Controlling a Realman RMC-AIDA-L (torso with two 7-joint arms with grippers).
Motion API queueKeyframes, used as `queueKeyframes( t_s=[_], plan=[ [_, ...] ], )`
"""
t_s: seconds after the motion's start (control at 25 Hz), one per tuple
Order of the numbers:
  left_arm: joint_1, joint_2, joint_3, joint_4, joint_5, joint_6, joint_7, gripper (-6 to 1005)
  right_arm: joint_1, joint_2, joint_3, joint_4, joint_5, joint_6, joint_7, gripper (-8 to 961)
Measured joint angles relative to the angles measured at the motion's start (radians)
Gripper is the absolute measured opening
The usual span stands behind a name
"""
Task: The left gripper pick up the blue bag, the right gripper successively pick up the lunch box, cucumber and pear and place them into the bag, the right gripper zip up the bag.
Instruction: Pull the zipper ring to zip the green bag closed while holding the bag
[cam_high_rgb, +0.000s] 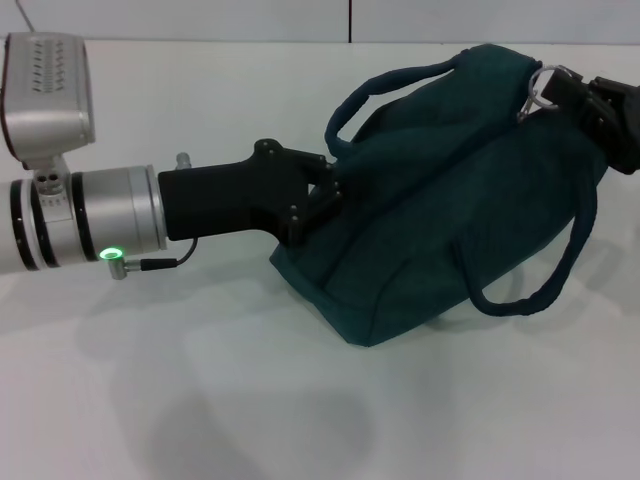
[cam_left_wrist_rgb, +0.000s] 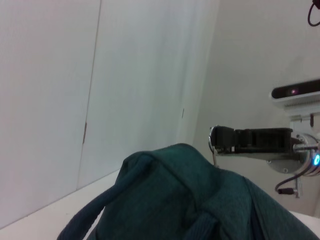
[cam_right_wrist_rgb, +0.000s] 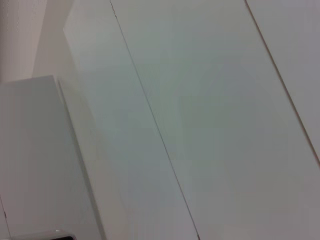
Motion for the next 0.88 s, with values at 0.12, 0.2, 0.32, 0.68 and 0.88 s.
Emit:
queueKeyframes(
  t_s=[0.12, 0.2, 0.32, 0.68, 0.88],
  plan=[
    [0.001, 0.002, 0.0, 0.0, -0.01, 0.006, -0.001, 60, -0.002, -0.001, 0.0, 0.0, 0.008, -0.007, 0.0, 84],
    [0.001, 0.003, -0.001, -0.001, -0.011, 0.006, -0.003, 55, -0.002, 0.0, 0.0, 0.0, 0.011, -0.009, 0.0, 85],
    [0.001, 0.005, 0.002, -0.002, -0.008, 0.011, -0.005, 47, -0.004, 0.001, 0.0, 0.001, 0.022, -0.013, 0.0, 85],
    [0.006, 0.058, -0.004, 0.004, -0.009, 0.17, -0.01, 47, -0.032, -0.01, 0.0, 0.0, 0.069, -0.016, -0.001, 87],
    [0.013, 0.068, -0.013, -0.002, -0.003, 0.201, -0.012, 47, -0.044, -0.009, 0.0, 0.0, 0.07, 0.032, -0.012, 88]
  ],
)
